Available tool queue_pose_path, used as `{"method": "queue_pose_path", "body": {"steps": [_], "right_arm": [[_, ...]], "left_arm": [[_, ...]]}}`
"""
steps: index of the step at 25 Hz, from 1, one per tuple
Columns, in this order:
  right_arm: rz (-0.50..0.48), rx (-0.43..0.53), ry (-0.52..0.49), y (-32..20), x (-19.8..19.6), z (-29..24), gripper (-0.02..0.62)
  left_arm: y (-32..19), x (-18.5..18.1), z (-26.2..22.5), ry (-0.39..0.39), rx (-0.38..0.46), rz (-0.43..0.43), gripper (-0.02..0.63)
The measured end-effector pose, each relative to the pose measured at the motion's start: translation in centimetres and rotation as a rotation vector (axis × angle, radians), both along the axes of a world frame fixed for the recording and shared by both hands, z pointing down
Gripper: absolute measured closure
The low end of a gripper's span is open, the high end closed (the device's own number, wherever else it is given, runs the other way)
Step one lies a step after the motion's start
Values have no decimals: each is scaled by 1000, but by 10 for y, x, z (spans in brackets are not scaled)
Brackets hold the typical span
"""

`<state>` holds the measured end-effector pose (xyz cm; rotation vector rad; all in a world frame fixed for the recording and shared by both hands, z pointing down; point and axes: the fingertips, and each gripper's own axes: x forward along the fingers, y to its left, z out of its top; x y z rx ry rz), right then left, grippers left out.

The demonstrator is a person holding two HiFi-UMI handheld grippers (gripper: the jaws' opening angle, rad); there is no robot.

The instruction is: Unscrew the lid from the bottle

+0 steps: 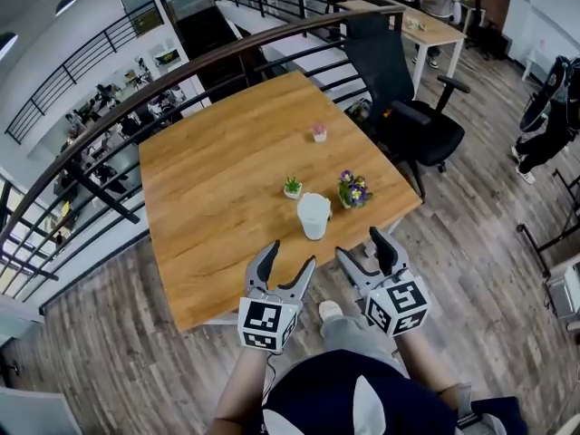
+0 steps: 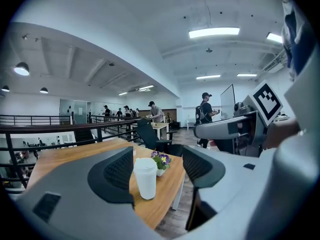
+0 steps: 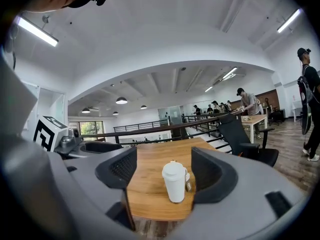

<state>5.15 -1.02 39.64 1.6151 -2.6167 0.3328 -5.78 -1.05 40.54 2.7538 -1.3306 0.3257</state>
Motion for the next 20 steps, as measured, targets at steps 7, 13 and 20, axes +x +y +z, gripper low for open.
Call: {"method": "queue_pose_path", "body": {"steps": [7,13,20], "right_arm": [[-61,-64,34,-39,-6,19,187],[-99,-113,55,-67,-9,34,179],[-167,-203,111,-97,-18,61,170]], "left_arm": [[-28,6,36,-82,-65,30,279],[-53,8,71,-125,-140,23,278],[-77,15,109,-173,-230,63,278]]}}
